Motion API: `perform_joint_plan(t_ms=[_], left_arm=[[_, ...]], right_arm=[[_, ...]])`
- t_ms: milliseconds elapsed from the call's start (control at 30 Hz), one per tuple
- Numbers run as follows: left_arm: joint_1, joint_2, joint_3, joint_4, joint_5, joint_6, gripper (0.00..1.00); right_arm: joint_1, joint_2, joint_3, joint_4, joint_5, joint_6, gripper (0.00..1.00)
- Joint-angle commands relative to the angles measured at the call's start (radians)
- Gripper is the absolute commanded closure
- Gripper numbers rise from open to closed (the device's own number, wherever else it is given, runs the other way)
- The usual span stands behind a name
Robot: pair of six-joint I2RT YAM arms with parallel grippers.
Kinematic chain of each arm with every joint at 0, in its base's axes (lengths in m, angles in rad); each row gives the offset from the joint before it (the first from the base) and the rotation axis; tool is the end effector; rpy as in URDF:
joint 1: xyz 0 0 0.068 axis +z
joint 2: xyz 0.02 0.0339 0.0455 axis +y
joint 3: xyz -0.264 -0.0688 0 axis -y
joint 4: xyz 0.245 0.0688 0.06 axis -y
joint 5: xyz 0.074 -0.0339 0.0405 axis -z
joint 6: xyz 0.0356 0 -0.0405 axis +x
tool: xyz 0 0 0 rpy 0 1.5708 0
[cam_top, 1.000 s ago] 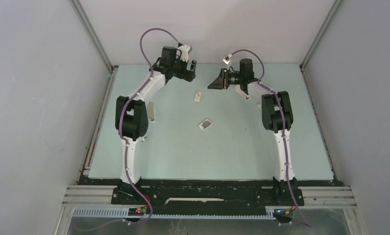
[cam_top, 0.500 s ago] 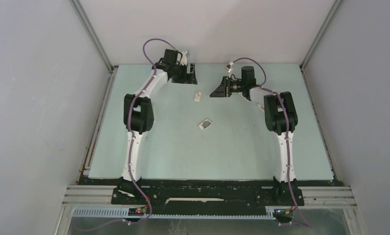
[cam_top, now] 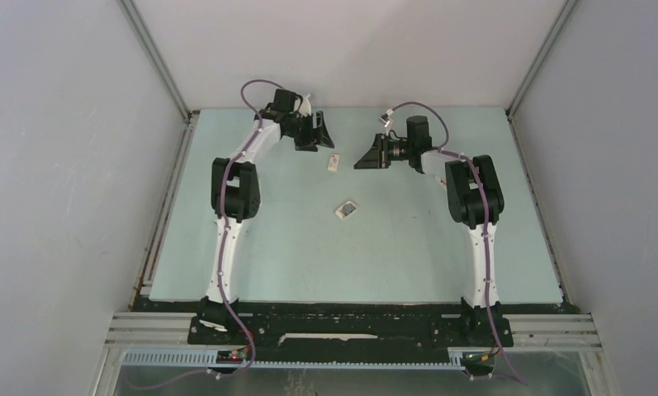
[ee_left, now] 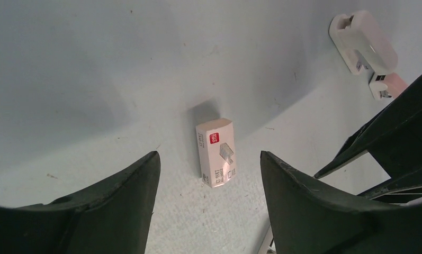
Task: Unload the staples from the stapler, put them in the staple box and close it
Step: Move the staple box to the center of the board.
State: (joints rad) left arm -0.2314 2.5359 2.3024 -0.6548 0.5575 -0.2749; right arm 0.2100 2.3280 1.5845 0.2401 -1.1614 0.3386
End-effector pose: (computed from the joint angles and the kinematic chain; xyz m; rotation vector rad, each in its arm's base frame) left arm 0.5359 -0.1456 0.1846 0.1974 2.4759 -0.9045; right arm 0.4817 0.1361 0.1412 -0.6223 1.9726 1.5268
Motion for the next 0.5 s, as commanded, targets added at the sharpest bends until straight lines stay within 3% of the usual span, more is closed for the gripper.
perform_joint_plan(t_ms=[0,467], left_arm=[[0.008,0.013,0.077,-0.005,0.061,-0.096,0.27],[0.006,0.046,0.102,0.017,0.067,-0.240,0.39]], right_arm=[[0.002,-0.088,-0.003,0.042,-0.010,-0.004,0.56],[-0.005,-0.088,-0.006,0.070,0.008,0.026,0.57]])
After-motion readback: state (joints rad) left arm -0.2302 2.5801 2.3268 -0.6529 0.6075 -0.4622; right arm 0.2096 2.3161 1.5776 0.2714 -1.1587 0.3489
